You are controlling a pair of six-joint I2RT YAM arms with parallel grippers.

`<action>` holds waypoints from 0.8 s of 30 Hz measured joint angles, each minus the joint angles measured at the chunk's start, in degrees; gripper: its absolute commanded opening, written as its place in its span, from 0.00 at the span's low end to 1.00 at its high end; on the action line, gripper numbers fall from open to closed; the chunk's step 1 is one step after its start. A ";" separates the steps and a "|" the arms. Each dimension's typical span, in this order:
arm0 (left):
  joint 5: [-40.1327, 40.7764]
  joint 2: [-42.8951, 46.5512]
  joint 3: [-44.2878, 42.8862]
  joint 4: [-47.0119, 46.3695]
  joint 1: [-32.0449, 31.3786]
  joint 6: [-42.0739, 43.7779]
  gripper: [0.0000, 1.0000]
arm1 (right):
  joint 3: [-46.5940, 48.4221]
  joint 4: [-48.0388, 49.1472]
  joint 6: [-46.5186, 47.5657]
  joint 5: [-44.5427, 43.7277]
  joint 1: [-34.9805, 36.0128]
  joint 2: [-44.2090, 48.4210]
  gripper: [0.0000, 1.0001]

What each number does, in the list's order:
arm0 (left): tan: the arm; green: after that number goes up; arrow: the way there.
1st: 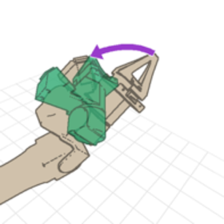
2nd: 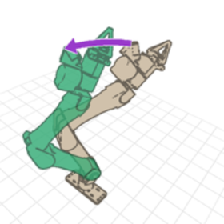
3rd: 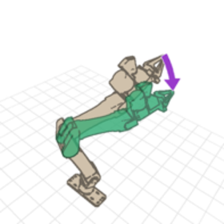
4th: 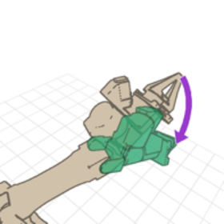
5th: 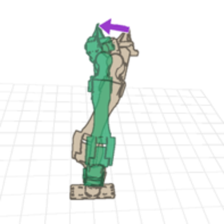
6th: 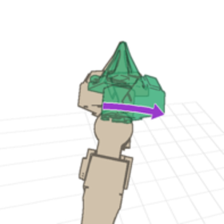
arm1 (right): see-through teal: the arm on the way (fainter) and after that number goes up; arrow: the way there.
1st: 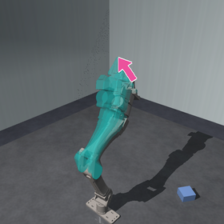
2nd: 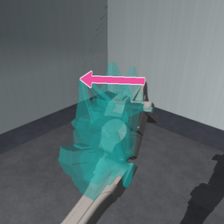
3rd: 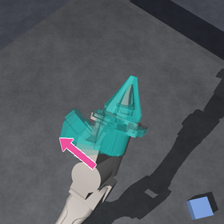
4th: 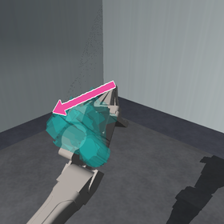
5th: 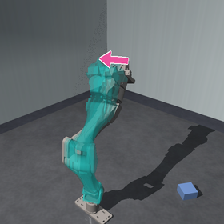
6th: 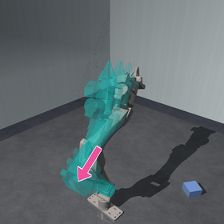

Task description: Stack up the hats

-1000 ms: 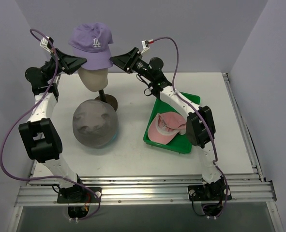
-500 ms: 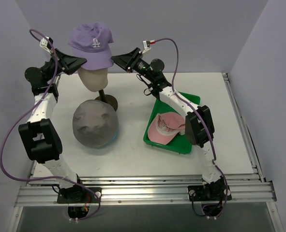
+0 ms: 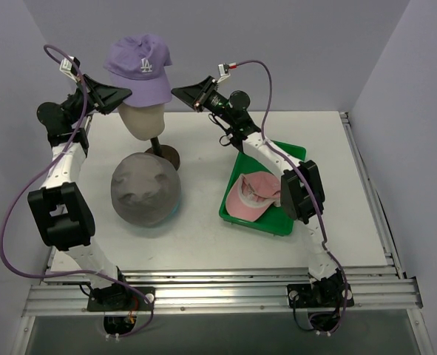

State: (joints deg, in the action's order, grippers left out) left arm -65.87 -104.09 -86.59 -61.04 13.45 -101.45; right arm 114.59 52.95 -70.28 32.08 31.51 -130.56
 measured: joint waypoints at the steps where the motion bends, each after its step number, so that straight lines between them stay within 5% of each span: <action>1: 0.00 0.07 0.00 0.28 0.00 0.20 0.06 | 0.09 0.02 0.07 0.07 0.00 -0.09 0.00; 11: -0.50 2.49 -0.63 11.06 0.37 7.43 0.26 | 1.84 -1.73 3.69 0.79 0.04 -0.20 0.00; 24: -2.23 3.26 -0.68 15.89 2.32 10.45 0.29 | 2.34 -3.26 8.96 1.38 1.11 0.07 0.00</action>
State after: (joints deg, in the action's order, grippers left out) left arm -68.10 -100.84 -87.26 -45.15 15.77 -91.00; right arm 116.92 49.69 -61.32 33.45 32.62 -130.50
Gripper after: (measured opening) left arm 0.278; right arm 0.002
